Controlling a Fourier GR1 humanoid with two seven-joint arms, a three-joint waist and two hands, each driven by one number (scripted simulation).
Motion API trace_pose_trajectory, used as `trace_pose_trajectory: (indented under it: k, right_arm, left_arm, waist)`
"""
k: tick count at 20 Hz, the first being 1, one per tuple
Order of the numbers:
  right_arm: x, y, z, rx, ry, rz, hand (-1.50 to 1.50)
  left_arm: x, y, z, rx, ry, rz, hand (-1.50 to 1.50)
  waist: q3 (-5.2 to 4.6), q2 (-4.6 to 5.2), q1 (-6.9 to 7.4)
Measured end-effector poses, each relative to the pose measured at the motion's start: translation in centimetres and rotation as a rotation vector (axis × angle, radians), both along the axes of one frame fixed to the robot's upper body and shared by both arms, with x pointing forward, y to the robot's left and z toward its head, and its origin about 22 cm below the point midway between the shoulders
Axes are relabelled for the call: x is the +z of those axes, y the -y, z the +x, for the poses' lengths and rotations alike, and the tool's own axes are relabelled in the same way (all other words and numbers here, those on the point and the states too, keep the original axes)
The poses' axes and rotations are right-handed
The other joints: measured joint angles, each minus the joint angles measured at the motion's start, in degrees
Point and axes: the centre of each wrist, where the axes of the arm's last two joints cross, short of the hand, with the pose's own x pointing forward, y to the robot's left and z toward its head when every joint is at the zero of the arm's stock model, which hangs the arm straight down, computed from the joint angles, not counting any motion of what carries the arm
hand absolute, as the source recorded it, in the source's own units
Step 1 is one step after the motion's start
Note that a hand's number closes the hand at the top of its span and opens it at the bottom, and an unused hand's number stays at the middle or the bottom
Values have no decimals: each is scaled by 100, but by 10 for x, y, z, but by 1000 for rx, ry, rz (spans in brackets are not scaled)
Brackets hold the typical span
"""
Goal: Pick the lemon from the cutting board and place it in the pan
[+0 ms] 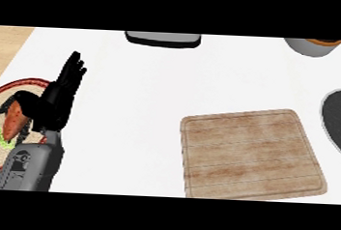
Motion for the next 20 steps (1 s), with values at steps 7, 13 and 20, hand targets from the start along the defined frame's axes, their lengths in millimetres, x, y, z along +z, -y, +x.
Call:
trace_pose_trajectory:
  k: [7,13,20]
  right_arm:
    - [-25,6,-1,75,-238,182,-150]
    - [-35,9,-4,144,-245,271,-150]
    - [-31,29,-20,163,-54,472,-150]
  left_arm:
    - [-1,0,1,-5,5,4,0]
    - [4,0,3,0,5,-2,0]
    - [2,-6,-2,19,-2,-3,0]
  waist:
    - [7,26,59]
    - [15,25,28]
    - [10,-20,-101]
